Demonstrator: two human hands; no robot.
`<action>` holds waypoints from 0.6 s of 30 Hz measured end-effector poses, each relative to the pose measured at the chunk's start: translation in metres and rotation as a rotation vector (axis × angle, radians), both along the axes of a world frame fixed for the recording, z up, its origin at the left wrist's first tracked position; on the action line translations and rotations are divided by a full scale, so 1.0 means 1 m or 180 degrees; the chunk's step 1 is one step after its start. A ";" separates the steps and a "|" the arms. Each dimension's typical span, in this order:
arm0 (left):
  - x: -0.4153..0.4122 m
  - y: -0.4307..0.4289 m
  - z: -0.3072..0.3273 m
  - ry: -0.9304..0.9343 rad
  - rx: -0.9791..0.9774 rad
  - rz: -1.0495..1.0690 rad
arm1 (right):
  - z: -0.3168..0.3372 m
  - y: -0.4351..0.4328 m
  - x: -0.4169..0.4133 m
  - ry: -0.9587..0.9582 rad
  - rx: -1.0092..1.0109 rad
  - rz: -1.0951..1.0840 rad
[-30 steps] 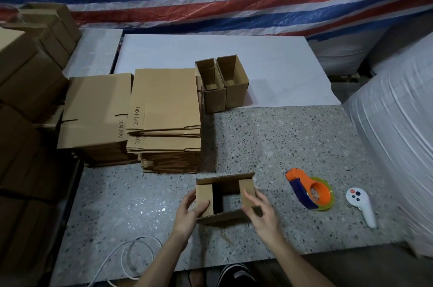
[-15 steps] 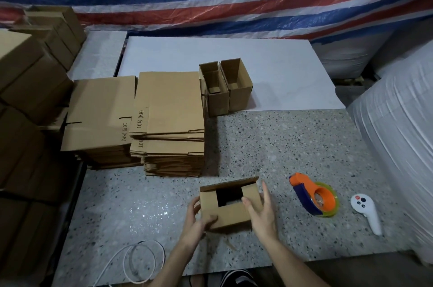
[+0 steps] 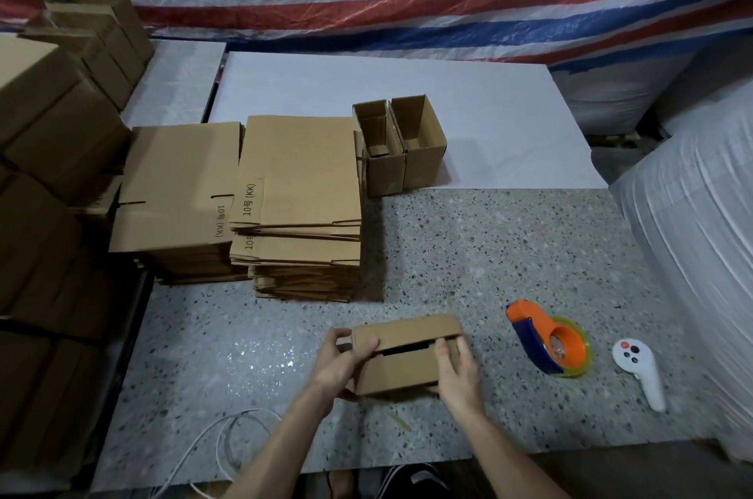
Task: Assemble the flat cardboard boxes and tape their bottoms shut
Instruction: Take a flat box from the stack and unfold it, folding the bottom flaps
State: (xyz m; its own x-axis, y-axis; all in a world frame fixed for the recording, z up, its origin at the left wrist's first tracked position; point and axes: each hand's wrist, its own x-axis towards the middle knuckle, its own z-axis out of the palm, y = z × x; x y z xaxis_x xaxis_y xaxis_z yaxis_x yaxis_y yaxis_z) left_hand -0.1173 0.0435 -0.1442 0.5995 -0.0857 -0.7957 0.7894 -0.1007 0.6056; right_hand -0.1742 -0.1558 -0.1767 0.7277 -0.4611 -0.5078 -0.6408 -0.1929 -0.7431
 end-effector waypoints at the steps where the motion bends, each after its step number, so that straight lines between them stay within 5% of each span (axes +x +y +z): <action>1: -0.004 -0.001 -0.001 -0.0161 0.0101 -0.0024 | -0.001 0.000 -0.001 -0.0016 -0.0015 0.0036; 7: -0.006 -0.007 -0.007 -0.0554 0.0307 -0.0113 | 0.011 -0.005 0.003 -0.0067 0.1178 -0.0649; 12: -0.009 -0.011 -0.011 -0.0881 0.0319 -0.0028 | 0.016 0.000 0.009 -0.0151 0.0790 -0.0496; 18: -0.023 -0.038 -0.015 -0.1557 0.1071 -0.0395 | 0.014 -0.007 0.011 -0.0547 0.0394 -0.0267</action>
State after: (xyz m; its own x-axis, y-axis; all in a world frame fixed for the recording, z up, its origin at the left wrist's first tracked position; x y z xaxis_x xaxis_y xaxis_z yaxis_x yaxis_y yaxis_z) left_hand -0.1399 0.0053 -0.1594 0.9043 0.0300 -0.4258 0.3975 -0.4232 0.8142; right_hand -0.1636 -0.1629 -0.1623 0.7700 -0.4656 -0.4362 -0.5128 -0.0448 -0.8573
